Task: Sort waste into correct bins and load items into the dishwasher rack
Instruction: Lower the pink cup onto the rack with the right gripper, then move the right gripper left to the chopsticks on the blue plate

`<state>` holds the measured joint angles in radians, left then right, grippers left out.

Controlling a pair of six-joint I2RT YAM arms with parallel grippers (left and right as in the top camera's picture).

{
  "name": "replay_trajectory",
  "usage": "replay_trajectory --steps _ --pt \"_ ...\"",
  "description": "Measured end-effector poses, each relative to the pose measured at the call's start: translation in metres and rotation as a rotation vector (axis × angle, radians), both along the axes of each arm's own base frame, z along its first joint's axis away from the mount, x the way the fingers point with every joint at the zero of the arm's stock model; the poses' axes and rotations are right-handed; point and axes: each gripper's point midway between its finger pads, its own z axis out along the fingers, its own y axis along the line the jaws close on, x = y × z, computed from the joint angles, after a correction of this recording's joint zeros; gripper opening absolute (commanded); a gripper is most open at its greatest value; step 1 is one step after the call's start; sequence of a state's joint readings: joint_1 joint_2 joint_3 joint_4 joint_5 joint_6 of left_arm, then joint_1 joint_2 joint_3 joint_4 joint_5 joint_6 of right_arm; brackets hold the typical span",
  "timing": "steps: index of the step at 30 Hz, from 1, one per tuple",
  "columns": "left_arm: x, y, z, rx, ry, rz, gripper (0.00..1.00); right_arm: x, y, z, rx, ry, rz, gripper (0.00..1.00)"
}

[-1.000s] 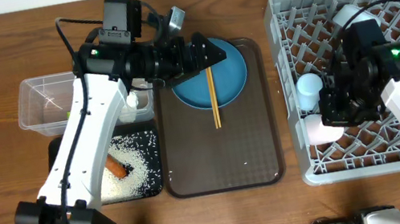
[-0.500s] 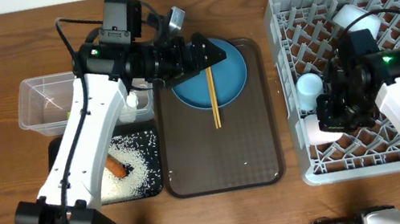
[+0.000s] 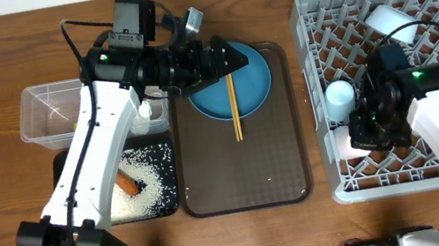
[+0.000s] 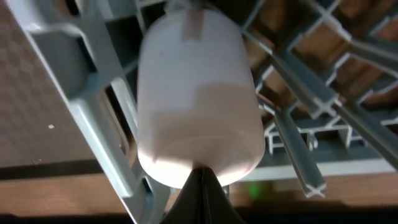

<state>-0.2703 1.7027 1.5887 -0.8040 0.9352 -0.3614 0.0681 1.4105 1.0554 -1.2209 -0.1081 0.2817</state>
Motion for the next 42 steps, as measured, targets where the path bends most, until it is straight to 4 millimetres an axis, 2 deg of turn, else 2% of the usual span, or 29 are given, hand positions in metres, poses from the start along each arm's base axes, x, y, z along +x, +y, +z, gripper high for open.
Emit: replay_trajectory --steps 3,6,16,19,25,29,32,39,42 --pt "0.0 0.0 0.0 0.0 0.0 0.0 0.96 0.004 0.001 0.001 0.006 -0.016 -0.001 0.04" --pt "0.0 0.0 0.0 0.0 0.0 0.0 0.96 0.009 0.006 0.003 0.036 -0.04 0.006 0.11" --pt "0.0 0.0 0.0 0.0 0.0 0.0 0.96 0.02 0.018 0.007 0.1 -0.089 0.046 0.19" --pt "0.0 0.0 0.0 0.0 0.0 0.0 0.96 0.026 0.019 0.008 0.108 -0.116 0.063 0.25" --pt "0.0 0.0 0.0 0.0 0.0 0.0 0.96 0.041 0.023 0.01 0.125 -0.181 0.09 0.29" --pt "0.0 0.0 0.0 0.0 0.0 0.0 0.96 0.036 0.028 0.016 0.155 -0.165 0.106 0.31" --pt "0.0 0.0 0.0 0.0 0.0 0.0 0.96 0.036 0.03 0.033 0.169 -0.163 0.118 0.31" --pt "0.0 0.0 0.0 0.0 0.0 0.0 0.96 0.061 0.044 0.103 0.235 -0.31 0.176 0.32" --pt "0.0 0.0 0.0 0.0 0.0 0.0 0.96 0.068 0.054 0.116 0.252 -0.36 0.216 0.32"
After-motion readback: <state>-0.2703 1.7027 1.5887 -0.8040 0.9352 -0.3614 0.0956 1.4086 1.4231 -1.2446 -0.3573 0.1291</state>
